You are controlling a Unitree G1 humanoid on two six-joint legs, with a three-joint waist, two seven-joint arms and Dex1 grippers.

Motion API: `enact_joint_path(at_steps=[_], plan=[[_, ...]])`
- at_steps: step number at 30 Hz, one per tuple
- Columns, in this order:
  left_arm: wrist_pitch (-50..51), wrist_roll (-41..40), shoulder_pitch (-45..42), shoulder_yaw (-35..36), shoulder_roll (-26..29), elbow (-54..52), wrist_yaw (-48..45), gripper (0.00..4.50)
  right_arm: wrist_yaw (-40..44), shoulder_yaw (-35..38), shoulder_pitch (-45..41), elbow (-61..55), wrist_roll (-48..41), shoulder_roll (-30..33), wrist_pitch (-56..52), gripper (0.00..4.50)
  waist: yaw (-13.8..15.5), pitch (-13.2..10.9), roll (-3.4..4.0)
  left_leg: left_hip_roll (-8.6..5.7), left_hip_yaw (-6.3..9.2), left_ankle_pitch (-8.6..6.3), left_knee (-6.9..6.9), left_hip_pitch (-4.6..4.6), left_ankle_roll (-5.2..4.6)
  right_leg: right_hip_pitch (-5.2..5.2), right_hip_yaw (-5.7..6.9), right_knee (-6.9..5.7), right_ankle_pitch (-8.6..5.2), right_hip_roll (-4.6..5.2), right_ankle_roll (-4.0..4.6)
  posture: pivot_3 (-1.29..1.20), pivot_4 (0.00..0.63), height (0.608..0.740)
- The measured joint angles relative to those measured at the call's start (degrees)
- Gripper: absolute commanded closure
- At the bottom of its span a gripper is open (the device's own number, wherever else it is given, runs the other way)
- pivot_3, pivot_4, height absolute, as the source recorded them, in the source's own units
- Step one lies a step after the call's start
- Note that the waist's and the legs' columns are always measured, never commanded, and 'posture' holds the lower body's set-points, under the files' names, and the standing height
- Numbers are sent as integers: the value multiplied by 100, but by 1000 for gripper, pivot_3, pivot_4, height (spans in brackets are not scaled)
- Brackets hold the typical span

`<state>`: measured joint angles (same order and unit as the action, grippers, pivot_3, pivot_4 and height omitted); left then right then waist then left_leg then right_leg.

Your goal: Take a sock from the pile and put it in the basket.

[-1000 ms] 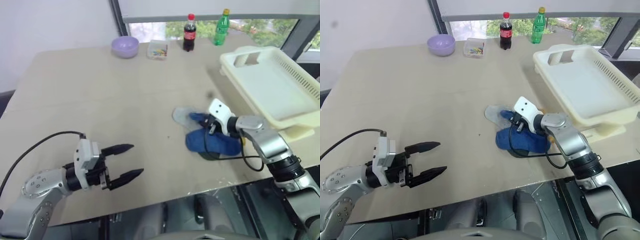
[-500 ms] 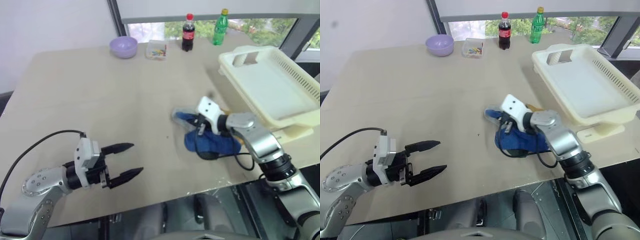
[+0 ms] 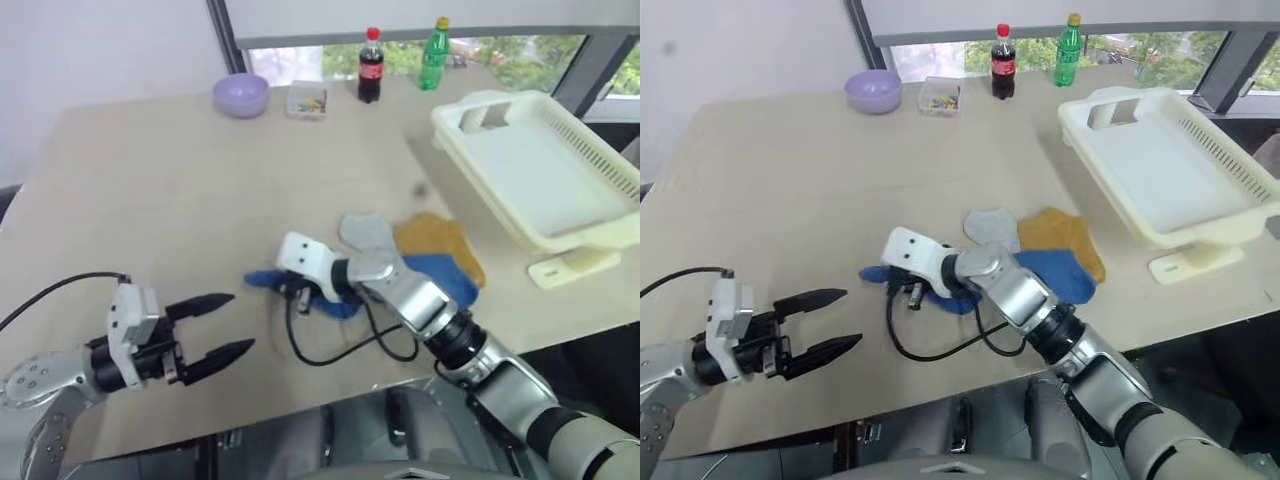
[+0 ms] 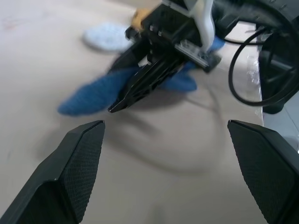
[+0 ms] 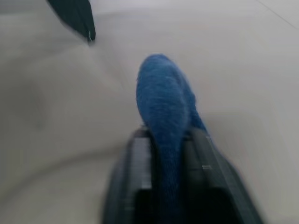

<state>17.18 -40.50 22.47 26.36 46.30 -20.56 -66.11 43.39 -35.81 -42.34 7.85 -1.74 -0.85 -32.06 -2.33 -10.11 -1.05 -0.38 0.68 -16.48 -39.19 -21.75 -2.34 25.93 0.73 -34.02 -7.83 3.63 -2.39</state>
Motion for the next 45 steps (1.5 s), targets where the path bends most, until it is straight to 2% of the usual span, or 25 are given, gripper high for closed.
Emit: enact_joint_path(at_steps=[3,6,9,12,17,22,26,39,42,45], plan=[[-1,0,48,56,12,91,-48,0,-9,-30,-287,197,26,-370,2,1223,-8,-3,6,3,2,2,2,-3,4,10,1,-6,0,-4,1,0,150,732],[0,-1,81,69,11,91,-69,0,115,-13,-289,-132,-9,-186,-101,1223,27,-10,17,0,11,1,3,-9,9,10,6,-3,3,0,7,0,150,732],[6,-6,114,88,6,95,-75,0,436,175,28,-1148,-318,536,-632,1223,51,-5,9,-16,9,1,3,-15,8,8,5,7,9,17,14,0,150,732],[11,-6,120,107,5,100,-83,0,521,492,176,-1735,-573,911,-1134,1223,15,-1,1,-13,5,1,3,-11,8,10,5,3,2,13,3,0,150,732],[9,30,-93,106,24,247,-136,0,485,577,371,-1754,-590,1317,-1183,1223,-5,-1,2,-1,1,5,5,-2,16,11,8,-7,-1,-12,1,0,150,732],[41,98,-327,37,60,376,-179,0,358,477,339,-1362,-470,1185,-997,1223,-12,0,0,13,-2,7,5,-1,19,14,5,-7,4,-29,8,0,150,732],[63,111,-420,34,96,387,-214,0,184,431,316,-1129,-355,1173,-1279,1223,4,-1,1,20,0,7,5,-6,19,14,3,-3,5,-25,10,0,150,732],[60,256,-318,32,93,433,-327,0,111,467,494,-1864,-461,1769,-2320,1223,4,0,0,12,-1,6,5,-7,19,14,5,0,5,-10,8,0,150,732],[41,283,-348,17,89,447,-350,0,110,473,510,-1912,-547,1820,-2498,2080,5,0,0,12,-1,6,5,-8,19,15,5,0,5,-10,8,0,150,732],[12,317,-434,9,87,543,-364,0,175,454,513,-1936,-650,1867,-2540,3442,3,1,-1,12,-1,6,5,-9,19,14,5,4,5,-9,8,0,150,732]])
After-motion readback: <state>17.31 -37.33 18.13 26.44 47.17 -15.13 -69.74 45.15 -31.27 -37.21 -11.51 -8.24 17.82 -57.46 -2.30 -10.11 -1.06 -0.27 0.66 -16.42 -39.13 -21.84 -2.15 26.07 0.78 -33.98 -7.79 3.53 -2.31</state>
